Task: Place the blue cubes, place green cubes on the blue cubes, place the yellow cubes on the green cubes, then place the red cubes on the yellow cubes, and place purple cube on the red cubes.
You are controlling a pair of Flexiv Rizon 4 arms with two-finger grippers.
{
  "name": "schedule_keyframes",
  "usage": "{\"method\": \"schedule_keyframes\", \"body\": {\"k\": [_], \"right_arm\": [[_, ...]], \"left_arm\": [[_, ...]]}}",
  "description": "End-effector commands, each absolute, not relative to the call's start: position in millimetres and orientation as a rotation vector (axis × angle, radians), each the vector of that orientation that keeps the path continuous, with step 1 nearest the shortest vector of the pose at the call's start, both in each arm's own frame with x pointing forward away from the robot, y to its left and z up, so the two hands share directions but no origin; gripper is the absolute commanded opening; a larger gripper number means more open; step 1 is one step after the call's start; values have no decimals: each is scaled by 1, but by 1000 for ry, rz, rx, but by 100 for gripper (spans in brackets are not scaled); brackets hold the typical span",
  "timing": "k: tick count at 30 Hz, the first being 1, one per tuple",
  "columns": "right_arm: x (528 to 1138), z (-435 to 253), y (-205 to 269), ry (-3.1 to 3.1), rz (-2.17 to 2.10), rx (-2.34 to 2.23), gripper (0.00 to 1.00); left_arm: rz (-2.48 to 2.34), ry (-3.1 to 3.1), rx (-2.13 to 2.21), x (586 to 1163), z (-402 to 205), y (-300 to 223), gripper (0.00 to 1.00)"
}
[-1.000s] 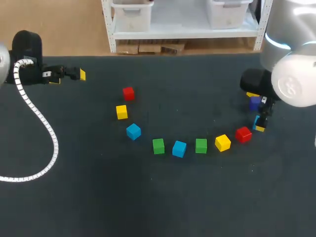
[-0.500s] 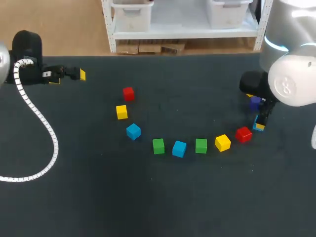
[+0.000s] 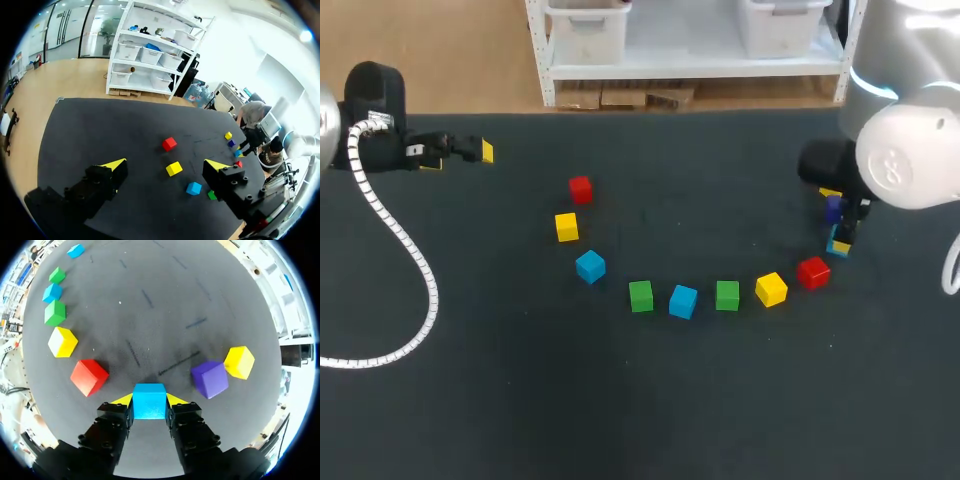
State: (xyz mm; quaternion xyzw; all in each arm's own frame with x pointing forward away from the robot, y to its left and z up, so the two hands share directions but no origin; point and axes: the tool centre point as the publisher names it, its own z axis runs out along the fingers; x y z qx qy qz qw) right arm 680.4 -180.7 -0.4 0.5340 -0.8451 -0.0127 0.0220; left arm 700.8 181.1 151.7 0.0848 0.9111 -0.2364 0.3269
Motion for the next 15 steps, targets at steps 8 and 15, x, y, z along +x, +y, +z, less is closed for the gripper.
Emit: {"method": "schedule_keyframes", "body": {"k": [8,15], "right_arm": [[688,50,-151,-2549,39,1852,0],[715,64,-120,-2417,90,2008,0]], "left_arm": [[-632,2376,228,700,150,184,100],[-632,2376,228,700,150,184,100]]}}
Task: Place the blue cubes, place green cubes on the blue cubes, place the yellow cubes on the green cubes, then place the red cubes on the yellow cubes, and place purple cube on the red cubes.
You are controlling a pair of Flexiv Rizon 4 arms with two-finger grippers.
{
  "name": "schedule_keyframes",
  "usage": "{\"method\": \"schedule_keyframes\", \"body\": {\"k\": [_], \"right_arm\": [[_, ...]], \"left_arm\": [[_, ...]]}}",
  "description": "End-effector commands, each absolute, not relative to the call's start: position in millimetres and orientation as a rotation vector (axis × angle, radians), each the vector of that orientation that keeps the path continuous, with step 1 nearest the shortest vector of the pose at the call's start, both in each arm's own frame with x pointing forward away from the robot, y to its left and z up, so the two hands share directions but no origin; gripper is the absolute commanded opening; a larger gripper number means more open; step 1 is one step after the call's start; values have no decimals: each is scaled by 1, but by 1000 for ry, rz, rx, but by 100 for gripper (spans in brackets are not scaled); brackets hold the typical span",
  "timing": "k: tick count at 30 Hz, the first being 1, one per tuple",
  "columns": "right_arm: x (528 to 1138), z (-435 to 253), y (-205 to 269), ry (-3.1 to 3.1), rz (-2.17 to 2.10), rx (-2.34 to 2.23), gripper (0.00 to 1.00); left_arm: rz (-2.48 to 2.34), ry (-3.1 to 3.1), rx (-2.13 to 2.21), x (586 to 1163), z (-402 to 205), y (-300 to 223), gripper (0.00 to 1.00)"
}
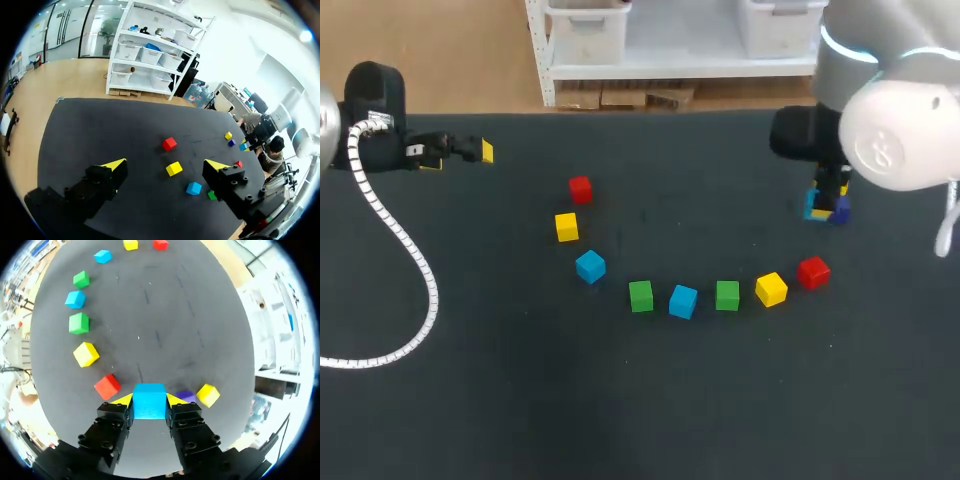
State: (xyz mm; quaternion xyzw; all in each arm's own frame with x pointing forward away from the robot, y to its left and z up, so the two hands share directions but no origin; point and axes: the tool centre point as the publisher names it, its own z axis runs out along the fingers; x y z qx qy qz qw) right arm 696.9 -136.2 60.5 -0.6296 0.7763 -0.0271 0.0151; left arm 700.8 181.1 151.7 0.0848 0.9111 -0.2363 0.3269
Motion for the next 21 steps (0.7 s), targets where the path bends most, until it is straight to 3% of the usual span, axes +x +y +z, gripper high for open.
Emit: {"method": "schedule_keyframes", "body": {"k": [1,21], "right_arm": [[721,65,-118,2404,-65,-2019,0],[762,40,-38,2176,171,-2319,0]], "left_arm": [[-632,2376,228,700,150,184,100],[-632,2376,228,700,150,184,100]]}}
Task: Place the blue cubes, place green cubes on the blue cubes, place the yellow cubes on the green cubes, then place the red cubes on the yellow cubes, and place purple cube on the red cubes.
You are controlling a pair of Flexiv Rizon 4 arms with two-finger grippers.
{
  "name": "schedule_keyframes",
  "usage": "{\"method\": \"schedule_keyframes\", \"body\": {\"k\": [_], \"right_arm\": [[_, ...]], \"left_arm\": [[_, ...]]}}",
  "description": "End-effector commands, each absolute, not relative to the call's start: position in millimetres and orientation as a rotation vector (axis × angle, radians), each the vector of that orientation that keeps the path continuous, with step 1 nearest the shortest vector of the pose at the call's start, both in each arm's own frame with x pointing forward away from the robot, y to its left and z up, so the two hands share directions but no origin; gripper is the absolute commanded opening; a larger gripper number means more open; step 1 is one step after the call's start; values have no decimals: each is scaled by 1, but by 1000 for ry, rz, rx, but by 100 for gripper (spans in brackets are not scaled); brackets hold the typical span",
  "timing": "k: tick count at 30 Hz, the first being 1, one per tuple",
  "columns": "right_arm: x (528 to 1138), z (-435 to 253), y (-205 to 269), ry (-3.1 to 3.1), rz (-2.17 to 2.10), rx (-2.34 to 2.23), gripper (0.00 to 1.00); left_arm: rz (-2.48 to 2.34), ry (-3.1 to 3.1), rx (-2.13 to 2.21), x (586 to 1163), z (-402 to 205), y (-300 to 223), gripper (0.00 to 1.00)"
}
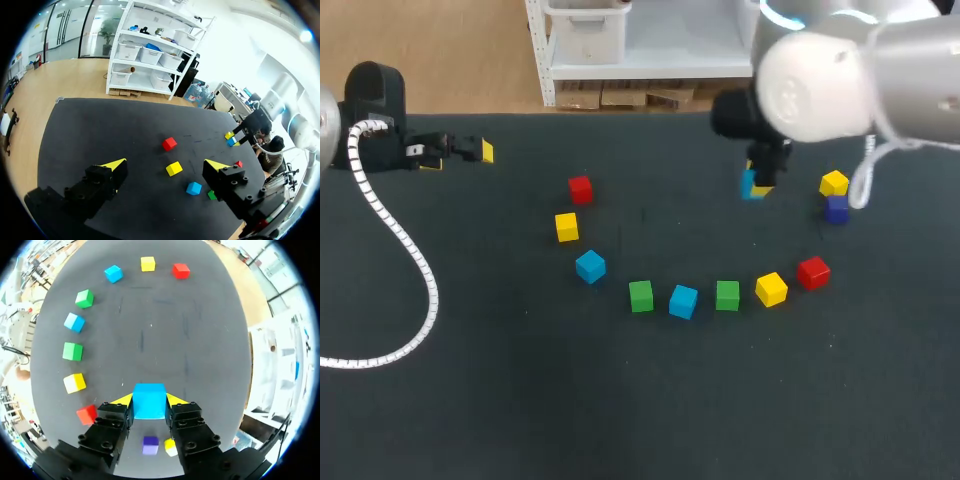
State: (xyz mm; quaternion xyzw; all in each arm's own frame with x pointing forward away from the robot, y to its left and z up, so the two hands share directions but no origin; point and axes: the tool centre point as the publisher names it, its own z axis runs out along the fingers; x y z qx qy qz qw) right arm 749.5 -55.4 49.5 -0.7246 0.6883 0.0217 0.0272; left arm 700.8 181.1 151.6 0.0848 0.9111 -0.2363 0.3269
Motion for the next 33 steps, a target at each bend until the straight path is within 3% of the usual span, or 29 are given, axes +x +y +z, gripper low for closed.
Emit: {"method": "schedule_keyframes", "body": {"k": [1,14,33], "right_arm": [[763,38,-35,2166,171,-2337,0],[768,13,-16,2161,101,-2426,0],[769,-5,-30,2250,218,-2324,0]], "left_arm": [[-632,2376,228,700,150,184,100],[-632,2376,228,700,150,184,100],[-632,2376,228,700,150,184,100]]}}
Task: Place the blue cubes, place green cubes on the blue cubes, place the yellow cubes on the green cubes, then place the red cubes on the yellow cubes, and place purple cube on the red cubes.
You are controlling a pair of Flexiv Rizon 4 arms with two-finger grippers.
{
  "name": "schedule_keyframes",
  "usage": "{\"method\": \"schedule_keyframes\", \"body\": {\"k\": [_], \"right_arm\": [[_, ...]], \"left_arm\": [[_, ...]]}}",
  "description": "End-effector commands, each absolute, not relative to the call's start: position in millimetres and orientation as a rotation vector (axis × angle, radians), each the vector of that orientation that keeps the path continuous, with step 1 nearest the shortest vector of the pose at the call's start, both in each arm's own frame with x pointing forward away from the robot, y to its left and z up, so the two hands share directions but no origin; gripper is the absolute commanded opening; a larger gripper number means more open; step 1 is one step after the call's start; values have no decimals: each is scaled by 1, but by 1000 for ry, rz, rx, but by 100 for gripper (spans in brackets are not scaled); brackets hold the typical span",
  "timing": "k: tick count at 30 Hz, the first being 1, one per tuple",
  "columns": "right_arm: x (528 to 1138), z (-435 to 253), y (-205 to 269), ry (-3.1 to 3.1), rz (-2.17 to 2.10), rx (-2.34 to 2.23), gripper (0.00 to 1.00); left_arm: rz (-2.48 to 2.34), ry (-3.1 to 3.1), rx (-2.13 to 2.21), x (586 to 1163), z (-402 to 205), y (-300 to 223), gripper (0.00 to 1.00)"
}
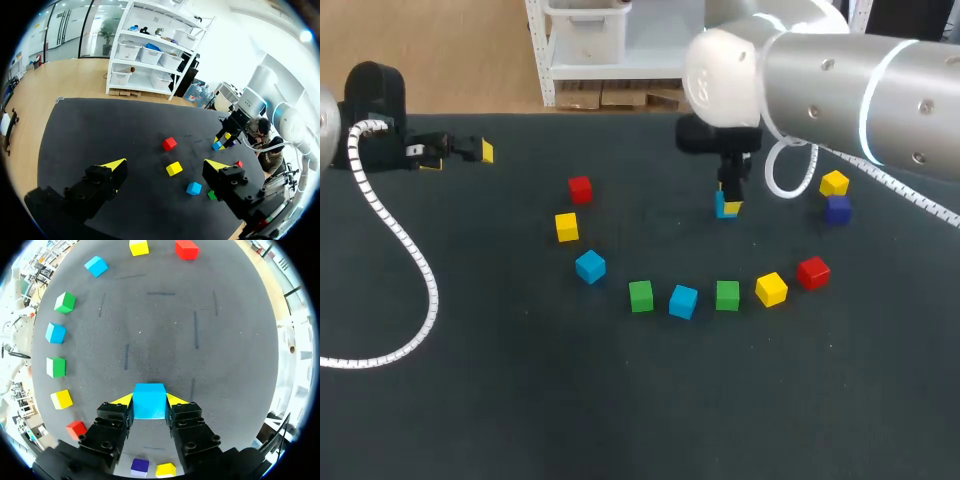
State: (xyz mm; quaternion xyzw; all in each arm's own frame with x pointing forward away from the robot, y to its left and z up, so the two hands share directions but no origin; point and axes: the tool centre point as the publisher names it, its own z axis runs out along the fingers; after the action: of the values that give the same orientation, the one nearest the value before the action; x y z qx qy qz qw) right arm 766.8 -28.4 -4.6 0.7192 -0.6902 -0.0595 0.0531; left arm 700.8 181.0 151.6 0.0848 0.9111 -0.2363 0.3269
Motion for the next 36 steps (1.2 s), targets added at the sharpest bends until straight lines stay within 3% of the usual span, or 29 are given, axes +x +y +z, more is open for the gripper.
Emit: {"method": "schedule_keyframes", "body": {"k": [1,36], "right_arm": [[769,-6,-30,-2113,-204,2180,0],[783,-10,-10,-2139,-219,2159,0]], "left_arm": [[-632,2376,228,700,150,184,100],[-632,2376,228,700,150,184,100]]}}
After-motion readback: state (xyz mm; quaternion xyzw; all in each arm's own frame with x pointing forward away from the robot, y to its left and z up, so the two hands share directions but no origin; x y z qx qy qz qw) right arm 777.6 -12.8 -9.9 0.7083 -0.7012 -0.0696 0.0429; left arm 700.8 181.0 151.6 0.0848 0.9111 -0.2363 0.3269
